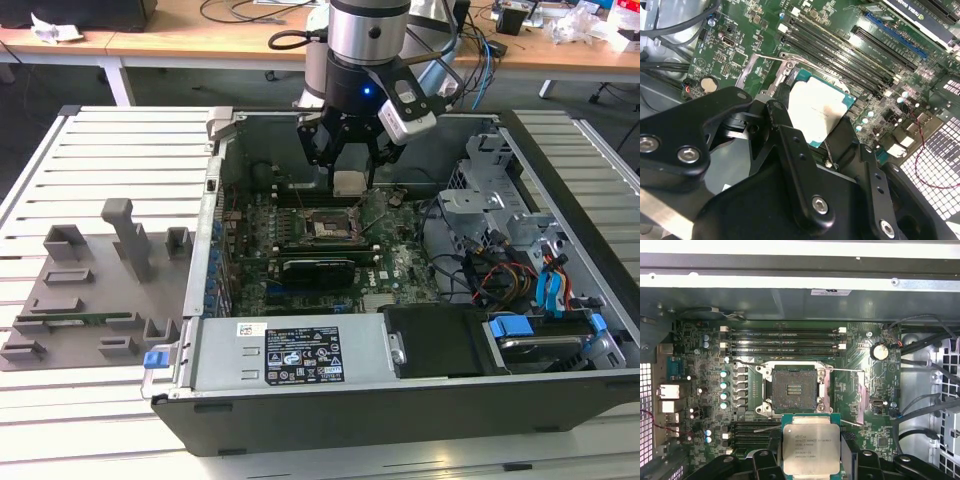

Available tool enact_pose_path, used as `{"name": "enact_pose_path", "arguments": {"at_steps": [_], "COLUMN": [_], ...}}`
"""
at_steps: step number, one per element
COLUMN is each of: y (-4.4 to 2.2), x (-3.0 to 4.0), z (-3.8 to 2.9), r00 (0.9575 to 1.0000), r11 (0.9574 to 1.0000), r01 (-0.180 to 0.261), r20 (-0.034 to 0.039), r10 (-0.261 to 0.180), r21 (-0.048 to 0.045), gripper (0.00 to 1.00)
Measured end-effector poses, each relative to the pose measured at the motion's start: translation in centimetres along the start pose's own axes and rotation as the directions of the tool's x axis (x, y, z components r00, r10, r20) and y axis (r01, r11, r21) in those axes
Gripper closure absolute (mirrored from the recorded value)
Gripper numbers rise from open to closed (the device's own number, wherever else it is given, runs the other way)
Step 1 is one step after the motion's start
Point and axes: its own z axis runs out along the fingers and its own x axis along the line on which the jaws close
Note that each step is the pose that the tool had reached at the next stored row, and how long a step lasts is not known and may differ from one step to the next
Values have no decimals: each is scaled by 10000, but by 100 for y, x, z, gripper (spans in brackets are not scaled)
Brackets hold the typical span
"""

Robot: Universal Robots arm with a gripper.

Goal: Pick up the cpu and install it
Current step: 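Place the cpu into insertion slot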

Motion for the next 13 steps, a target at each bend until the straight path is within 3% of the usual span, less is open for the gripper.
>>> {"name": "enact_pose_path", "arguments": {"at_steps": [2,5,8,13], "y": [0,0,0,0], "x": [0,0,0,0], "z": [0,1,2,2], "r00": [10000,9988,9924,9819], "r11": [10000,9988,9924,9819], "r01": [-21,-492,-1229,-1895], "r20": [0,-9,-23,-35], "r10": [21,492,1229,1895], "r21": [0,9,26,41], "gripper": [45,45,45,45]}}
